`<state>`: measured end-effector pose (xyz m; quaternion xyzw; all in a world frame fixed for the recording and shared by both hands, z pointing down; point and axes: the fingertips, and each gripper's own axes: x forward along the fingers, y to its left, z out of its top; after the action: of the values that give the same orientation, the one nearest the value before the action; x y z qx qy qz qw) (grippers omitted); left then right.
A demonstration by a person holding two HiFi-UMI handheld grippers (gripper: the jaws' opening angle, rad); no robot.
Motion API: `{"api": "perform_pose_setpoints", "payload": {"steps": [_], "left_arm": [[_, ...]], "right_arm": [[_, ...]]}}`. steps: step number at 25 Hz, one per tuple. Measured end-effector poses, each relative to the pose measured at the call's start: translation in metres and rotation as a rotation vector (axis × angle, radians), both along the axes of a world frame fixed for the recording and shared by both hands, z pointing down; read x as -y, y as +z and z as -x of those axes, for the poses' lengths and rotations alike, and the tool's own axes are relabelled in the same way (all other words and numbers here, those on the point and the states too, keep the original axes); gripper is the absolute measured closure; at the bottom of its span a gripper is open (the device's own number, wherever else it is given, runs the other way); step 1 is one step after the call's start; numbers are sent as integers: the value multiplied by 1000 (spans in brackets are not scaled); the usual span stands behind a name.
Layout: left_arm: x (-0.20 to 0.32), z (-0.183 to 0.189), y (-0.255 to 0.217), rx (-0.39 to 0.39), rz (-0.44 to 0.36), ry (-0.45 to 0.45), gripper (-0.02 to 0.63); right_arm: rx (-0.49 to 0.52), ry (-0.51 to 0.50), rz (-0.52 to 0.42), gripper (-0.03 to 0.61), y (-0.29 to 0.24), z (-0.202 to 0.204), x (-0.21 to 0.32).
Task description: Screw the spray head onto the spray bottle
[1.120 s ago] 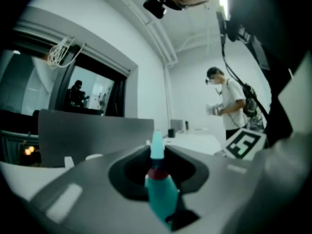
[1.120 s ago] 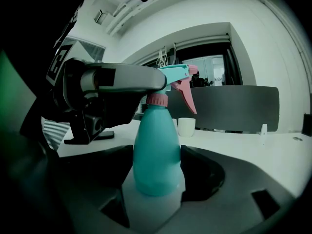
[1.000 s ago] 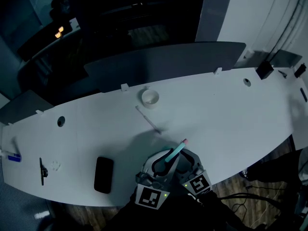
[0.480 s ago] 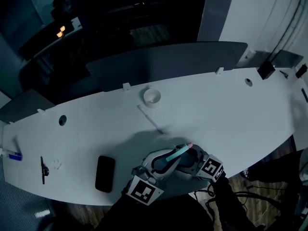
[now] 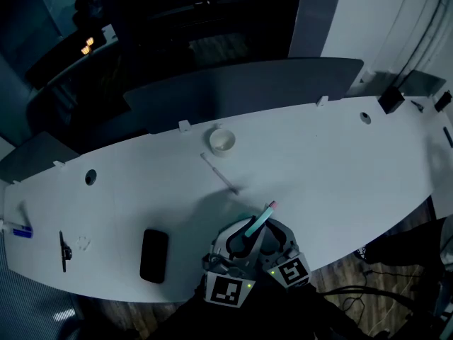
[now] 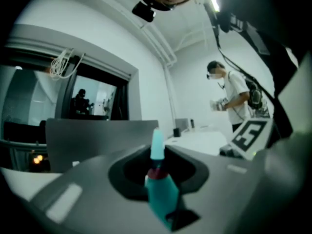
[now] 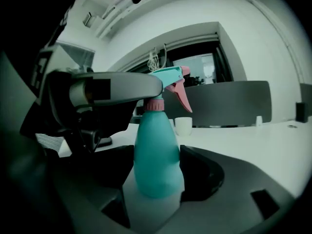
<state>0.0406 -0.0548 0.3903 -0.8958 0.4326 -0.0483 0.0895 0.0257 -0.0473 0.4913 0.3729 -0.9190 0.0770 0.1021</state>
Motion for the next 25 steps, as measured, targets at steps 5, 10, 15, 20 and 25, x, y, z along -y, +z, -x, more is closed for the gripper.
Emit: {"api": "perform_pose_setpoints", "payload": {"steps": [5,10,15,20,25], "left_arm": [[-14,-6,-3,-31,50,305,525],[-15,-3,7,39,98,318,523],[-6,2,5,17,44,54,523],[-2,2,0,-21,6,-5,524],[-11,-5,2,22,91,282,523]], "right_arm": [[45,-431,43,275,2,-5,-9],[-45,-516,98,273,4,-10,-7],[68,8,46,273,-8,-27,-7],[-7,11,31,275,2,1,-3],[4,-423,25,278,5,-5,-8]]}}
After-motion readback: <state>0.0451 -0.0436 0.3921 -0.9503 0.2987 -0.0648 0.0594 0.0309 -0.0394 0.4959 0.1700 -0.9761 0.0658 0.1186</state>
